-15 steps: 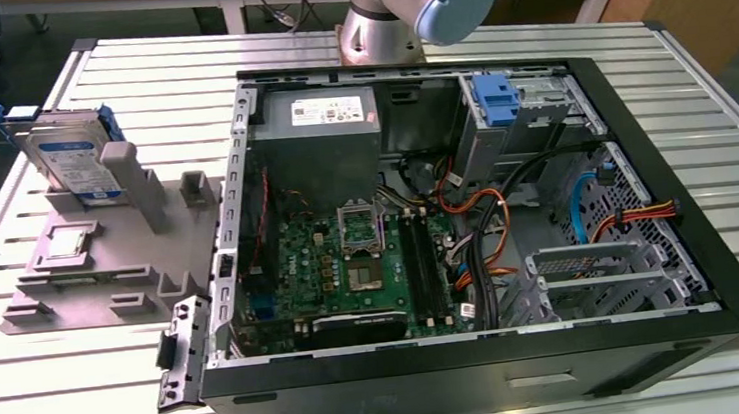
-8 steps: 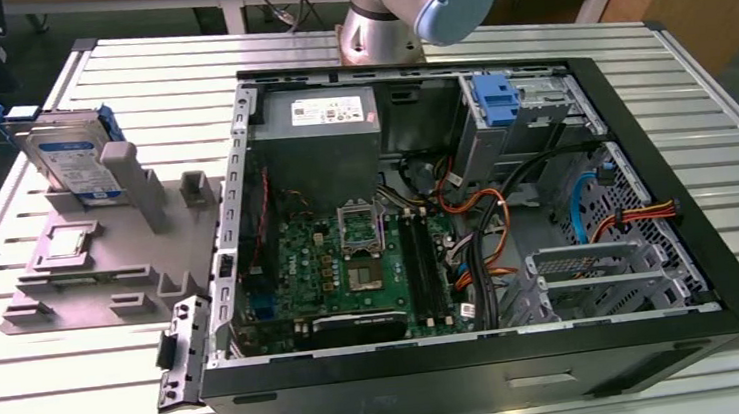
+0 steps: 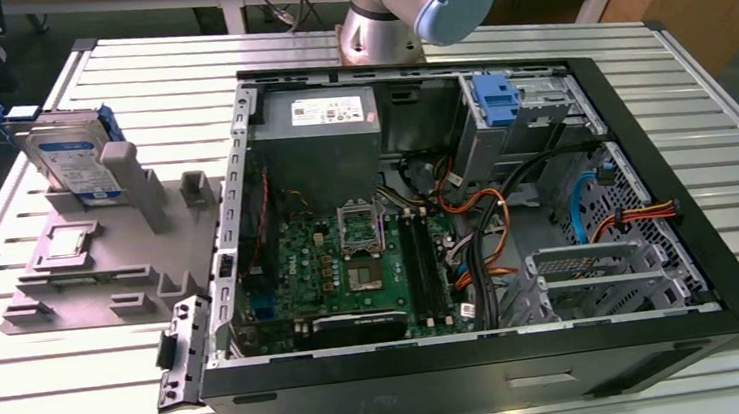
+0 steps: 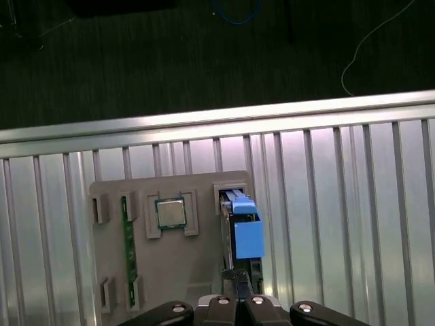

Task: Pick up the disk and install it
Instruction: 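Pick up the disk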

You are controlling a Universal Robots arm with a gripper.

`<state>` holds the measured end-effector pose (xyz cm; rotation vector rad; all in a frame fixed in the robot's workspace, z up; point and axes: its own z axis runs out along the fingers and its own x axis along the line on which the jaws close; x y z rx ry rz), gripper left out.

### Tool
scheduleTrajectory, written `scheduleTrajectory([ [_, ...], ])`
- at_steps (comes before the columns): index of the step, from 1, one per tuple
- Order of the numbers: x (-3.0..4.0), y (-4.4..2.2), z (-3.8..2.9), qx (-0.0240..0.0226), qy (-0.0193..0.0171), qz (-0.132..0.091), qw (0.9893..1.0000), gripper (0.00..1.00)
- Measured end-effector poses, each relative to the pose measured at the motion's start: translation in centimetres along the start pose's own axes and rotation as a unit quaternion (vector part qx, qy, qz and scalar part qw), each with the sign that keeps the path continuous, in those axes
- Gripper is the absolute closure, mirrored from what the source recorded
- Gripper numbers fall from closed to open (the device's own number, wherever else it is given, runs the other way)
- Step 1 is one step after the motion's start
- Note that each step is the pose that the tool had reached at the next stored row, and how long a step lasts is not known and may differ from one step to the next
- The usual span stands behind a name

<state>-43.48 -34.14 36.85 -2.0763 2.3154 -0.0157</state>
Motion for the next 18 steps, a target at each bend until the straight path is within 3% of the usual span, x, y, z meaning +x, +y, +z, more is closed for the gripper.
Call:
scheduleTrajectory([
  [6, 0.00, 0.00, 0.00, 0.0000, 0.0000, -0.001, 1.0000, 0.90],
  [12, 0.00, 0.01, 0.10, 0.0001, -0.0011, -0.019, 0.9998, 0.90],
  [15, 0.02, 0.16, 0.20, -0.0002, -0.0044, -0.019, 0.9998, 0.90],
  [18, 0.09, 0.74, 0.37, -0.0007, -0.0090, -0.019, 0.9998, 0.90],
])
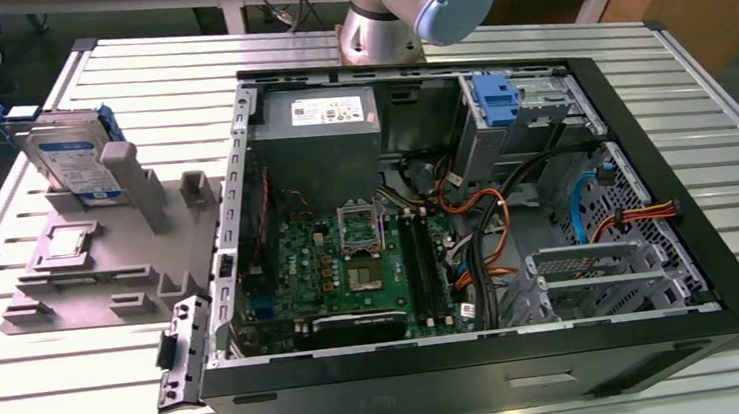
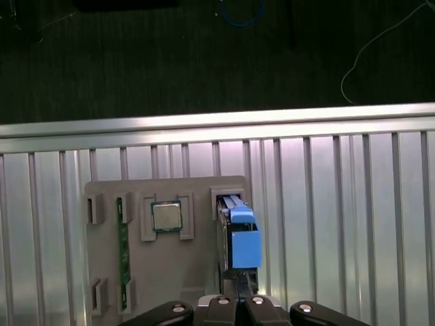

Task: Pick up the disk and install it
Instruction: 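Pick up the disk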

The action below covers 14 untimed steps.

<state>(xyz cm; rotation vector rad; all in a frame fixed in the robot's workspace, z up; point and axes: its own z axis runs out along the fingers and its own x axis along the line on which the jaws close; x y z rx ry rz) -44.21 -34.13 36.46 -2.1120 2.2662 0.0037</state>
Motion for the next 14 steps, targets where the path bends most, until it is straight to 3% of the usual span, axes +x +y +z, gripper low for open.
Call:
scheduleTrajectory([
  [2, -0.02, 0.05, 0.10, -0.0017, -0.0018, 0.000, 1.0000, 0.90],
  [6, -0.02, 0.00, 0.22, -0.0226, -0.0030, 0.001, 0.9997, 0.90],
  [14, 0.01, 0.00, 1.02, -0.0217, -0.0032, 0.001, 0.9998, 0.90],
])
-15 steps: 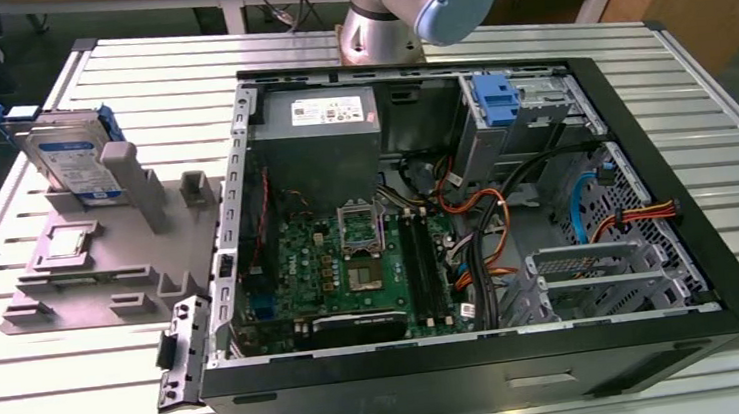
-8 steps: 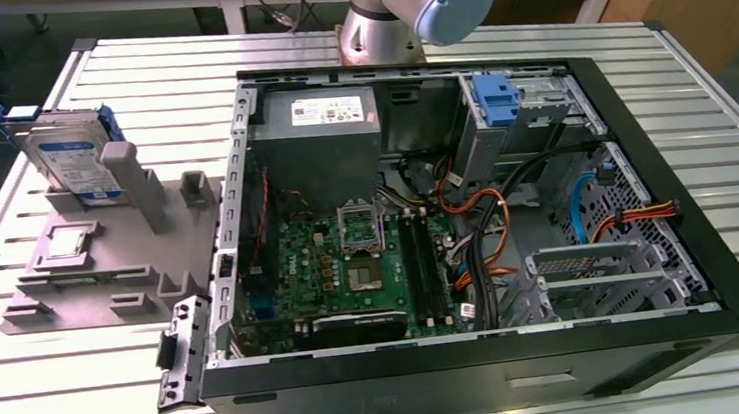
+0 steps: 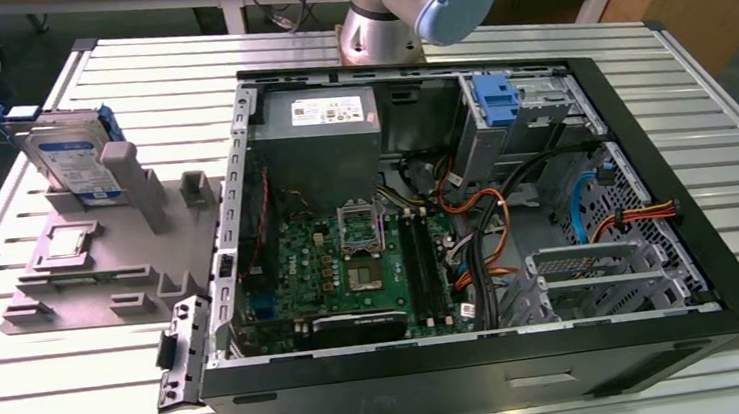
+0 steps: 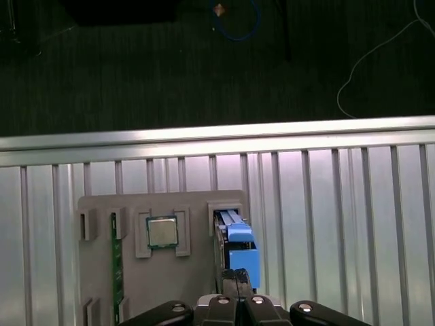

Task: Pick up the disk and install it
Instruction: 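Pick up the disk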

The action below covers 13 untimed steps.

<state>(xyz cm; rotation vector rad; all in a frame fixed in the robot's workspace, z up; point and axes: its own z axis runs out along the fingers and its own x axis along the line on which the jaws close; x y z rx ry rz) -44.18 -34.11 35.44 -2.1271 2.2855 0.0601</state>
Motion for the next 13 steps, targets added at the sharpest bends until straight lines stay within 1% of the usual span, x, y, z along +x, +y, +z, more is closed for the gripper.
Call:
scheduleTrajectory([
  [3, 0.00, -0.04, 0.28, 0.0013, -0.0001, 0.001, 1.0000, 0.90],
  [5, 0.00, -0.05, 0.30, 0.0013, -0.0001, 0.001, 1.0000, 0.89],
  [6, 0.00, -0.04, 0.30, 0.0013, 0.0000, 0.001, 1.0000, 0.84],
  [7, 0.00, -0.04, 0.31, 0.0014, -0.0001, 0.001, 1.0000, 0.84],
  [9, 0.00, -0.04, 0.32, 0.0014, -0.0001, 0.001, 1.0000, 0.71],
  [10, 0.00, -0.04, 0.32, 0.0014, -0.0001, 0.001, 1.0000, 0.71],
  [12, 0.00, -0.05, 0.35, 0.0014, -0.0001, 0.001, 1.0000, 0.59],
  [13, 0.00, -0.05, 0.41, 0.0015, -0.0002, 0.001, 1.0000, 0.59],
])
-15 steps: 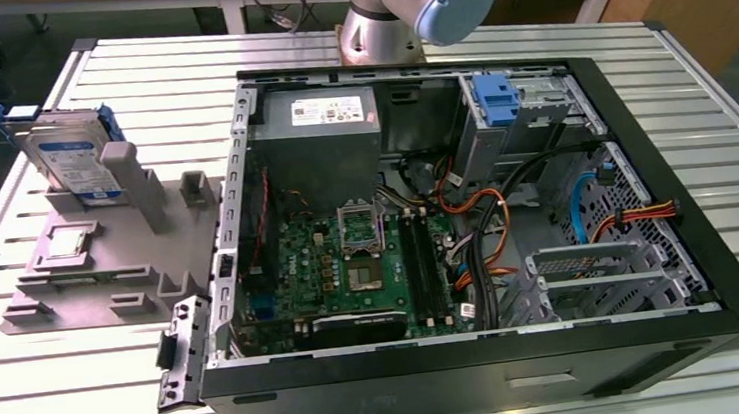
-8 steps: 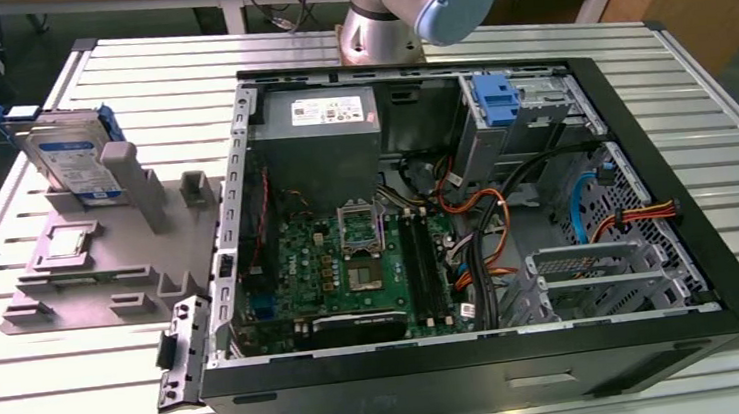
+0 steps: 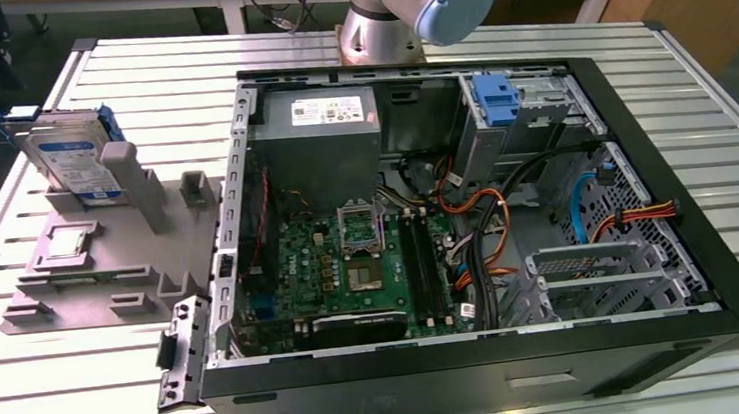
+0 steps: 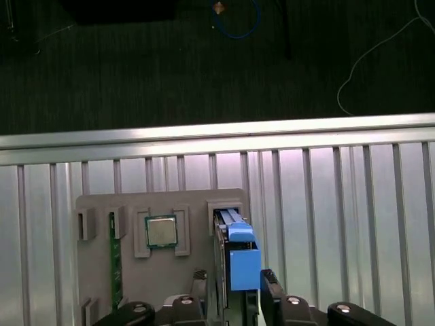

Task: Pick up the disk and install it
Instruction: 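Pick up the disk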

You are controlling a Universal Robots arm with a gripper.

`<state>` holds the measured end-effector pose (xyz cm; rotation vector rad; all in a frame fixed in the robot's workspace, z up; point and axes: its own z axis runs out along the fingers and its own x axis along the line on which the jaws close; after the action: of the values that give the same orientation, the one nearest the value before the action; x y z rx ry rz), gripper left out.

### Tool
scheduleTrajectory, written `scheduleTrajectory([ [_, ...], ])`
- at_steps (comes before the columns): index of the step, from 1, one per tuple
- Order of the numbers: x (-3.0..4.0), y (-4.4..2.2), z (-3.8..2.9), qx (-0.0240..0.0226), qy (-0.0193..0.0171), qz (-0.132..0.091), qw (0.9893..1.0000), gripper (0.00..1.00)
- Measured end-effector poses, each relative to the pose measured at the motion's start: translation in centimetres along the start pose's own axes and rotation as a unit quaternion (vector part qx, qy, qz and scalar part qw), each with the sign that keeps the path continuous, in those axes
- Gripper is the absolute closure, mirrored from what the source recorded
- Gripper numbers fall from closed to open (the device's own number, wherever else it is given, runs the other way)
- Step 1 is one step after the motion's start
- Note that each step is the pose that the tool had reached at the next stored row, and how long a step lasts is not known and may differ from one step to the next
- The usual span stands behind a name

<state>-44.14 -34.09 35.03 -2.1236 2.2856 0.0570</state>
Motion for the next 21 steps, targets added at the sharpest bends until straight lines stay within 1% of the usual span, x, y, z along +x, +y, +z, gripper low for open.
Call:
scheduleTrajectory([
  [2, 0.01, 0.00, 0.18, 0.0000, 0.0001, -0.001, 1.0000, 0.47],
  [3, 0.01, 0.00, 0.34, 0.0000, 0.0001, -0.001, 1.0000, 0.47],
  [4, 0.02, -0.01, 0.52, 0.0002, 0.0001, -0.001, 1.0000, 0.42],
  [5, 0.03, -0.01, 0.70, 0.0003, 0.0000, -0.001, 1.0000, 0.42],
  [6, 0.03, -0.01, 0.88, 0.0004, -0.0001, -0.002, 1.0000, 0.35],
  [9, 0.03, -0.01, 1.38, 0.0007, -0.0011, -0.005, 1.0000, 0.35],
  [14, 0.00, -0.01, 2.14, 0.0000, -0.0090, -0.006, 0.9999, 0.35],
  [17, 0.00, -0.02, 2.57, -0.0001, -0.0109, -0.006, 0.9999, 0.35],
  [21, 0.00, -0.02, 2.58, -0.0002, -0.0111, -0.006, 0.9999, 0.35],
])
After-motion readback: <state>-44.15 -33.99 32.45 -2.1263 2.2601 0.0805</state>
